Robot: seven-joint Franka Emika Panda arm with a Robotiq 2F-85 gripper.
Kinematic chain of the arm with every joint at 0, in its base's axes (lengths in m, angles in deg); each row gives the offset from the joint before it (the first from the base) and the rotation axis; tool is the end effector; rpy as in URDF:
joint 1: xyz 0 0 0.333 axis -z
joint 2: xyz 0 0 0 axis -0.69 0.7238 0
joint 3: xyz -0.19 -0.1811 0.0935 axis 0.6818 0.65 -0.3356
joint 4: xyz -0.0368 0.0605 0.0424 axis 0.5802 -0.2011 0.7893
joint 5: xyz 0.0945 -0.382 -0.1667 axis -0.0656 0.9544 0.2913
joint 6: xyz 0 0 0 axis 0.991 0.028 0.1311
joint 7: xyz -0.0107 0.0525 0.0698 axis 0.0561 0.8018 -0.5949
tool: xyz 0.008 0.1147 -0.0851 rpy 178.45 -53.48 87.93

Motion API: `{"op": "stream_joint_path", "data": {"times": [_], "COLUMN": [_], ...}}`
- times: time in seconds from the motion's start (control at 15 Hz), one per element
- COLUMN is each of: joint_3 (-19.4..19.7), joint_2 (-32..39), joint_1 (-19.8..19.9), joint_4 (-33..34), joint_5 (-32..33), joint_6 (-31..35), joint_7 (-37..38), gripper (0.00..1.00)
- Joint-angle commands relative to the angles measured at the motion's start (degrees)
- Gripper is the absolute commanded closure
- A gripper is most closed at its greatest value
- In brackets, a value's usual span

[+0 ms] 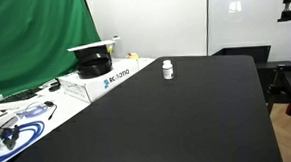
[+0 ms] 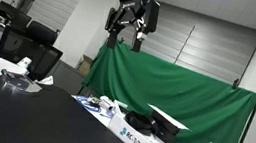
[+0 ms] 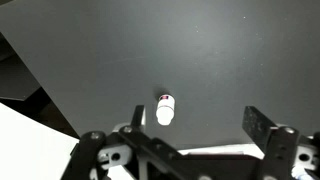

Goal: Move the bottle forward

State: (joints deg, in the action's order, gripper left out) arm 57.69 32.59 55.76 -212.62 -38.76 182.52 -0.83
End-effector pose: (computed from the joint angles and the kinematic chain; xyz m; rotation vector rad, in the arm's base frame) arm 0.4220 -0.1051 0.3987 2.9511 -0.4031 0.3879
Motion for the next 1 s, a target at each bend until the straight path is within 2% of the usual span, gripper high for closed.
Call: {"op": "stream_joint_path", "data": {"times": [0.0, 0.67, 0.93], "joint_3": [0.44, 0.44, 1.25], "joint_2": [-0.02, -0.03, 12.01], "joint_1": [-0.48, -0.48, -0.05], "joint_4": [0.15, 0.15, 8.58], "joint_5": [0.34, 0.34, 0.65], "joint_6": [-0.24, -0.24, 3.45], "joint_7": [0.24, 0.24, -0.33], "gripper": [0.00, 0.00, 0.00]}}
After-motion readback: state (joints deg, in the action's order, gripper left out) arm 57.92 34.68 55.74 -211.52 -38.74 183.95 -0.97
